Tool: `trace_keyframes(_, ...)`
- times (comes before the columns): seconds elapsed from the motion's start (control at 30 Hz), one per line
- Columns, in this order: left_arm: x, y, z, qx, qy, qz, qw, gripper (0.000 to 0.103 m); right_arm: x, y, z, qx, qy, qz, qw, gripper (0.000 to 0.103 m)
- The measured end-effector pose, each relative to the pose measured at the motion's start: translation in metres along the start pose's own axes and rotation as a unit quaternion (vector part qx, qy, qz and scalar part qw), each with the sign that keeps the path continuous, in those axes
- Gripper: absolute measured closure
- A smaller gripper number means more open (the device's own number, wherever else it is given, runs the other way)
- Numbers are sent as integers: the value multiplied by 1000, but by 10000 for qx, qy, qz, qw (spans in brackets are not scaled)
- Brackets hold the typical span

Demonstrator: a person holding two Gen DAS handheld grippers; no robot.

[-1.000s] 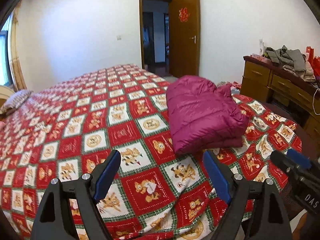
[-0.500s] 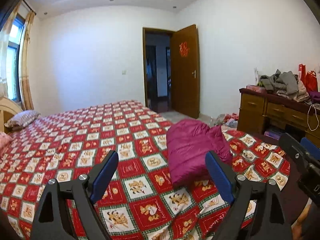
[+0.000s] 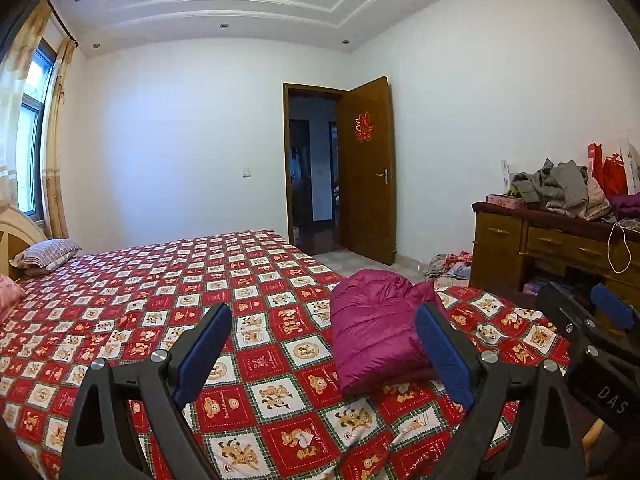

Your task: Fold large clothes

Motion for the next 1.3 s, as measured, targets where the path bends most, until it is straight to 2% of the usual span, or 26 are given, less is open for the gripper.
trace_keyframes(1.3, -1, -4, 0, 8, -49, -109, 9999, 8, 1, 1, 6, -3, -4, -33, 10000, 3)
Point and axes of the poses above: each gripper's, at about its wrist camera, not at the fingertips, and y roughly against the way its jaws point, z to its right, x to its top, the point moved 4 cm from there along -y, roughly the way its jaws point, and after that the axes turned 13 degrees about x, right-handed, at the moved point
